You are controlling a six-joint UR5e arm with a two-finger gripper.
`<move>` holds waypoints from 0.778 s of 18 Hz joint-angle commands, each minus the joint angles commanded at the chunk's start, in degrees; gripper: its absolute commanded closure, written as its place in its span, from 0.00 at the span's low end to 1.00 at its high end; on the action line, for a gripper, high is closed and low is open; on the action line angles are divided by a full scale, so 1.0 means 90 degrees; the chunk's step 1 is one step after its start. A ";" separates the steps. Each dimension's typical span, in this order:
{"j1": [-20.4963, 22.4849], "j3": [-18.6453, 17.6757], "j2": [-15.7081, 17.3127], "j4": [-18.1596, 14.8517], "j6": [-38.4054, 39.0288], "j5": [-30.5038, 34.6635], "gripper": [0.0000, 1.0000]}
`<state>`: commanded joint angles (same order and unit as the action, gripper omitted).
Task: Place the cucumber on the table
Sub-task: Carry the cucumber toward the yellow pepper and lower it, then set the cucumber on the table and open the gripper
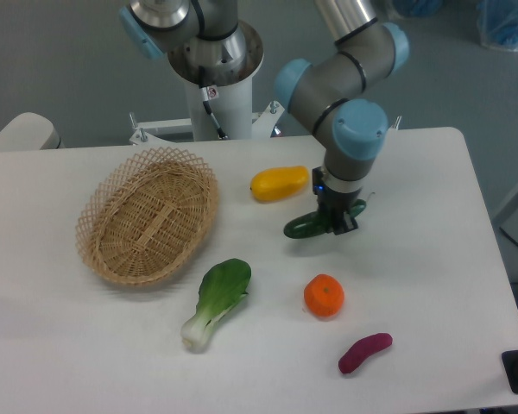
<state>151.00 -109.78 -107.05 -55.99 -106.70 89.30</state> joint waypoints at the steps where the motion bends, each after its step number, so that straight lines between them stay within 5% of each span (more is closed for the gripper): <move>1: -0.0020 0.0000 -0.0019 0.0000 0.0010 0.0000 0.59; 8: -0.0030 -0.0020 -0.0098 0.0010 0.0000 0.0000 0.04; 14: -0.0030 0.0253 -0.0098 0.0029 0.0010 0.0000 0.00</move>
<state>150.73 -107.50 -107.93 -55.72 -106.61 89.30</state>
